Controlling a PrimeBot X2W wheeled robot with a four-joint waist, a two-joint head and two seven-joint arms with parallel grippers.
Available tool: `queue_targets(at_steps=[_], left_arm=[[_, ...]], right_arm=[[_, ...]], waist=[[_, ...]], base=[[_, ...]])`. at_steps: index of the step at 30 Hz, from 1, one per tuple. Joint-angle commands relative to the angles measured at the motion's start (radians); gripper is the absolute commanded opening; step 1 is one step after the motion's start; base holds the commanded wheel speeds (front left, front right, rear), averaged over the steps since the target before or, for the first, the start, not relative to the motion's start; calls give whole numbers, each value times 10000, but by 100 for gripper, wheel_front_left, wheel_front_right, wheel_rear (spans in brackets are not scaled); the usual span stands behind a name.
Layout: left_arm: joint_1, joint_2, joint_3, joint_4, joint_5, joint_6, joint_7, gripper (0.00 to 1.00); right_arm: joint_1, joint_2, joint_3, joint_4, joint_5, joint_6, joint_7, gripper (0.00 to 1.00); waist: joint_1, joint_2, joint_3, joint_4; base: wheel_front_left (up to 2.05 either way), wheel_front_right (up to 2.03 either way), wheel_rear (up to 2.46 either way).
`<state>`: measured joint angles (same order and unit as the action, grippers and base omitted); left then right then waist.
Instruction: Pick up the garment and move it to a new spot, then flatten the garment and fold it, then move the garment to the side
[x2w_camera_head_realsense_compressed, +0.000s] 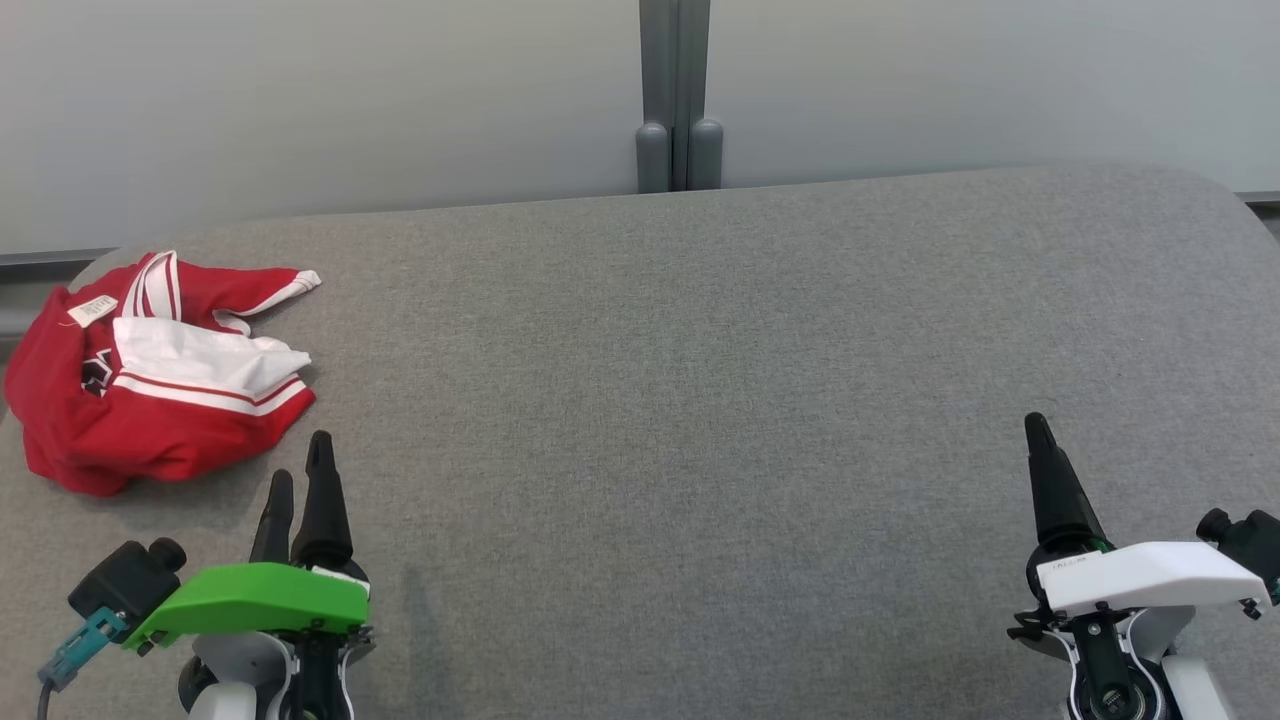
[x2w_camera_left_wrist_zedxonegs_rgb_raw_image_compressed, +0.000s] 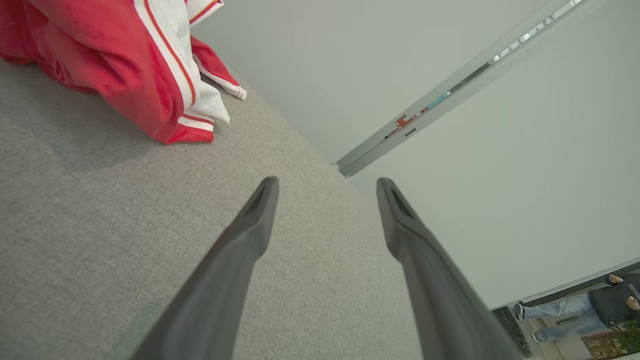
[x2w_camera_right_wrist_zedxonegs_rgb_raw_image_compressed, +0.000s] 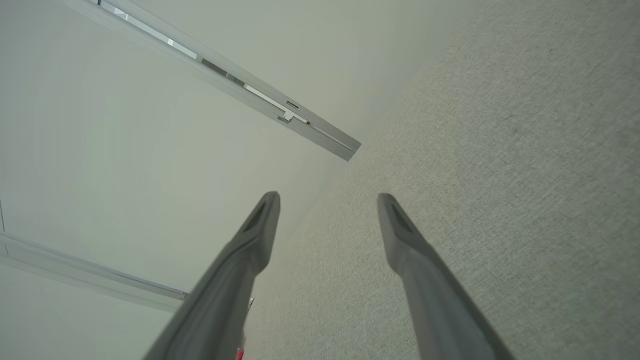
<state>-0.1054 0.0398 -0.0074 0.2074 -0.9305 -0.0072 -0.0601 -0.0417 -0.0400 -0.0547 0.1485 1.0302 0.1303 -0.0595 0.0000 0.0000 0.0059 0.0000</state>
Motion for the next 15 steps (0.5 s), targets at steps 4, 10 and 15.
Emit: queue_targets(at_steps=[4,10,15], left_arm=[[-332,82,-119,-45,904,110,-210,100],[-374,89,-189,52,1753,137,-400,100],[-353,99,-199,58,2384,179,-541,100]], right_arm=[[38,-66,129,-258,-838,3,-212,100],[104,-74,273,-305,-1659,3,-399,100],[164,-79,340,-362,-2226,3,-549,100]], waist=[[0,0,-3,4],[0,0,-7,13],[0,0,-16,21]], base=[[0,0,0],[0,0,0],[0,0,0]])
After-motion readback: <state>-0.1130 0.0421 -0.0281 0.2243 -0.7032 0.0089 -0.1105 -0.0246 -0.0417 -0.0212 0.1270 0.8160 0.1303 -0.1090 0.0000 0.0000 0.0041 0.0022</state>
